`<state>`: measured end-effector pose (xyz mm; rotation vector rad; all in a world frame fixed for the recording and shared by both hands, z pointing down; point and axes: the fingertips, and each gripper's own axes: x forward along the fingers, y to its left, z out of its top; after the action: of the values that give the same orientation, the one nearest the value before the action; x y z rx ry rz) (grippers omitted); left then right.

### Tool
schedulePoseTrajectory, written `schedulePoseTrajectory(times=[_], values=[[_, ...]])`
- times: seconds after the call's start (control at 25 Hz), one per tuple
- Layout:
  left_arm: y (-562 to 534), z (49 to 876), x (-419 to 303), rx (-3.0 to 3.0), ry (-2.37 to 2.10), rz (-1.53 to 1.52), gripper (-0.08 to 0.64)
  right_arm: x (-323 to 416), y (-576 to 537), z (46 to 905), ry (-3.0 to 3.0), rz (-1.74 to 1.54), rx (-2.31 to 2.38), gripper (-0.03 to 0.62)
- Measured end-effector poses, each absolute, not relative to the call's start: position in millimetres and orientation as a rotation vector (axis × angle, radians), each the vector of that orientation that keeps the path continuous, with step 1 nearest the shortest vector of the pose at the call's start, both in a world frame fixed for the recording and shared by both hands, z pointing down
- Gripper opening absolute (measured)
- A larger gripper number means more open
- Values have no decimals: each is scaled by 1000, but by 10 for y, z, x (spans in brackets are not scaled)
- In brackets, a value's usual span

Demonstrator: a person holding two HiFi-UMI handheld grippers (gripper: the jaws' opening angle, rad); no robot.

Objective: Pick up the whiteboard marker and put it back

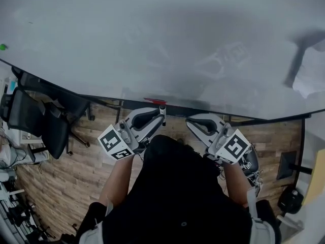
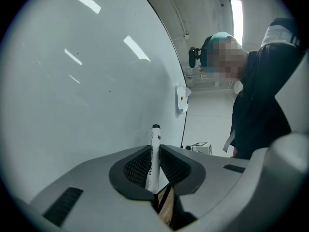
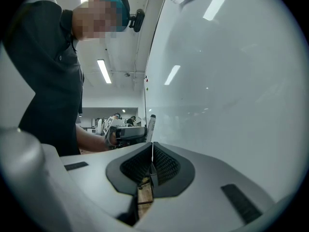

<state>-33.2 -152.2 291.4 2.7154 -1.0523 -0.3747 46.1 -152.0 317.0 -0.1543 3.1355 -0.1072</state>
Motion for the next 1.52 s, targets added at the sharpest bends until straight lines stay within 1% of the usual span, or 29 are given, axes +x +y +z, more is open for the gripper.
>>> schedulePoseTrajectory(times=[0.4, 0.6, 1.0, 1.52], values=[[-1571, 3059, -218, 2741, -1030, -281, 66, 641, -1606, 3249, 3138, -109, -256, 20], [-1618, 3231, -141, 2780, -1032, -116, 66, 796, -1663, 3332, 3145, -112, -333, 20], [-1758, 3740, -20, 2856, -1008, 322, 66, 1025, -1642, 3438, 3148, -146, -459, 20], [-1833, 4637, 118, 2902, -826, 1171, 66, 1037, -1530, 3527, 3123, -232, -478, 20]])
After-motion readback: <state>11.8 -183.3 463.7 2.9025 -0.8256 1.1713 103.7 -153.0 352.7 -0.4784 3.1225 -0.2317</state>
